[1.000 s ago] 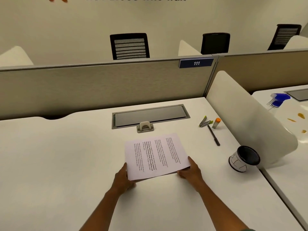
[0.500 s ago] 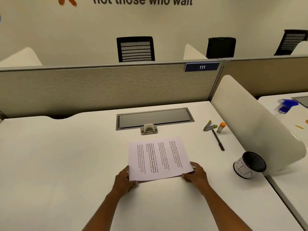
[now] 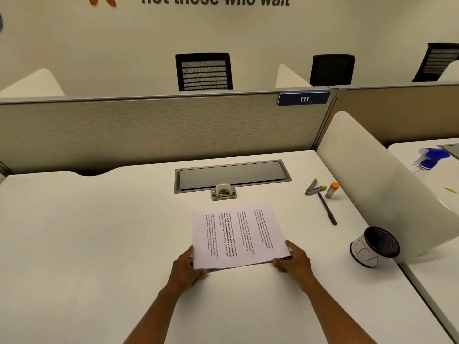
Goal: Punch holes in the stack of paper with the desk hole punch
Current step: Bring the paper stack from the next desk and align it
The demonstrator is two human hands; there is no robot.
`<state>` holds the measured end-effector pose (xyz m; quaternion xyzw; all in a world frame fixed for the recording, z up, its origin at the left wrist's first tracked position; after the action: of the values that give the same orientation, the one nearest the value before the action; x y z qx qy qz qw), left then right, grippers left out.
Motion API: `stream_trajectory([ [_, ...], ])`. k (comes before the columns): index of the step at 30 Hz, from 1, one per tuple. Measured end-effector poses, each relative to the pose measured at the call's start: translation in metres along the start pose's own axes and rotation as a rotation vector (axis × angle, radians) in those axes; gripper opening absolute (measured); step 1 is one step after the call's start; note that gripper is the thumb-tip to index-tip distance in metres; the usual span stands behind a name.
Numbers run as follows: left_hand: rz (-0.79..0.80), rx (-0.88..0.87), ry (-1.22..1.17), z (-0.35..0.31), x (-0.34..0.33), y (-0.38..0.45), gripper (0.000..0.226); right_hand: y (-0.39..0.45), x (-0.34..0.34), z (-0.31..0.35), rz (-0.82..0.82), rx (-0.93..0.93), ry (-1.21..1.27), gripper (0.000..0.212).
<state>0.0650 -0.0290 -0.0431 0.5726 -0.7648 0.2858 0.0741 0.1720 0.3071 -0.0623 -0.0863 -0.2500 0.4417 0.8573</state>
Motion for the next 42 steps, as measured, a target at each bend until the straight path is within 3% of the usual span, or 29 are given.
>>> stream_trajectory([
  [10,0.037,0.047,-0.006,0.002,-0.001,-0.001,0.071,0.004,-0.001,-0.002,0.064,-0.032,0.078,0.054],
  [14,-0.007,0.205,-0.222,0.008,0.008,0.004,0.094,0.011,0.0,-0.007,-0.018,-0.157,0.203,0.058],
  [17,-0.068,0.269,-0.37,0.01,0.013,0.01,0.076,0.016,0.007,-0.009,-0.138,-0.207,0.199,0.03],
  [21,-0.092,0.286,-0.43,0.01,0.011,0.02,0.046,0.024,0.012,-0.011,-0.16,-0.229,0.194,0.015],
  [34,-0.109,0.231,-0.297,0.008,0.006,0.042,0.052,0.058,0.009,-0.002,-0.11,-0.166,0.081,0.035],
  [42,-0.108,0.262,-0.319,0.007,0.009,0.042,0.049,0.077,0.009,0.013,-0.143,-0.073,-0.053,0.028],
])
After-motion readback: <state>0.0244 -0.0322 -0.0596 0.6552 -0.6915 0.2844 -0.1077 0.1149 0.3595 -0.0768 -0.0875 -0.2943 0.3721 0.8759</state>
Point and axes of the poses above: each hand's wrist, its own y-axis towards the middle knuckle, its own x-axis out of the back of the hand, z = x × y, the point moved 8 cm from there along y, towards the middle knuckle, and after that the axes turned 5 degrees about -z, right-handed, at the moved point
